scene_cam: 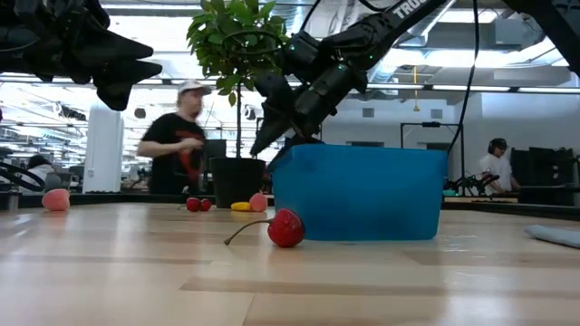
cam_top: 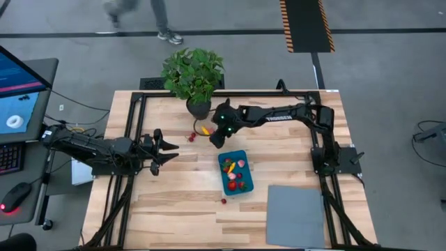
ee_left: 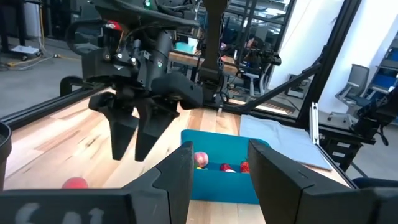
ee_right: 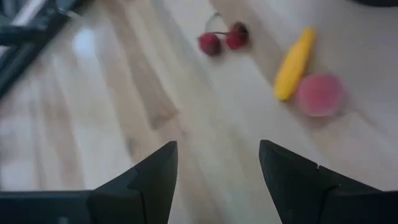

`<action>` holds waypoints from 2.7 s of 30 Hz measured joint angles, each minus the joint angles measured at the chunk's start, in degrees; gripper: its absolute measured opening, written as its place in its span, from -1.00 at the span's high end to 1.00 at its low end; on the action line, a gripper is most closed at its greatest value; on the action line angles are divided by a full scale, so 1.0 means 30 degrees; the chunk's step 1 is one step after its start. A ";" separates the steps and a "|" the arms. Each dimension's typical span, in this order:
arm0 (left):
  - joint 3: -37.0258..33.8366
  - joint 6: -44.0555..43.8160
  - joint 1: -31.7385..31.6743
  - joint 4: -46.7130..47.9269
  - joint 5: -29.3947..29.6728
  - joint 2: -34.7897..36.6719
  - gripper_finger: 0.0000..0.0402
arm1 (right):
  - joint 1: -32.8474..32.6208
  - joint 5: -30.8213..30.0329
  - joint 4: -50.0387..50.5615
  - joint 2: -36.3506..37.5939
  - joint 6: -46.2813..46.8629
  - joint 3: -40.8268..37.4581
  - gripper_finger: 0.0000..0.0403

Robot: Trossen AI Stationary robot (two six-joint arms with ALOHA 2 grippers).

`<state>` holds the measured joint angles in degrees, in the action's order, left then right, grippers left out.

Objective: Pick and placing Produce into tupperware
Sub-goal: Put the bottom cherry into the blue bin

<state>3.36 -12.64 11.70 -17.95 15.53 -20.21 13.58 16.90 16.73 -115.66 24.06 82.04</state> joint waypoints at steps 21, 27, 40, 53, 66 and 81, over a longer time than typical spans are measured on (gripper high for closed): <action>-0.0007 -0.0304 -0.0044 0.0136 0.1290 0.0005 0.30 | -0.4335 -0.0682 -0.1322 0.2612 -0.3910 -0.0015 -0.24; -0.0007 -0.0704 -0.0051 0.0151 0.1275 0.0000 0.30 | -0.6696 -0.2193 -0.0148 0.3700 -0.5203 0.0015 -0.24; -0.0007 -0.1850 -0.0058 0.0345 0.1588 0.0000 0.30 | -1.0129 -0.5186 0.1591 0.1626 -0.6491 0.0007 -0.24; -0.0007 -0.4304 -0.0051 0.1664 0.1275 -0.0007 0.30 | -1.2057 -0.5231 0.4841 -0.1849 -0.6156 0.3150 -0.24; -0.0007 -0.5865 0.0472 0.2360 0.1275 -0.0007 0.30 | -1.1573 -0.5172 0.7087 -0.4351 -0.6574 0.6394 -0.21; -0.0007 -0.5639 0.0656 0.2344 0.1248 -0.0007 0.30 | -1.1194 -0.4288 0.7409 -0.4357 -0.6014 0.6382 0.25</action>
<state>3.33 -29.56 13.67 -10.92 19.27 -20.23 -20.00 4.04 38.96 -128.73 6.02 101.19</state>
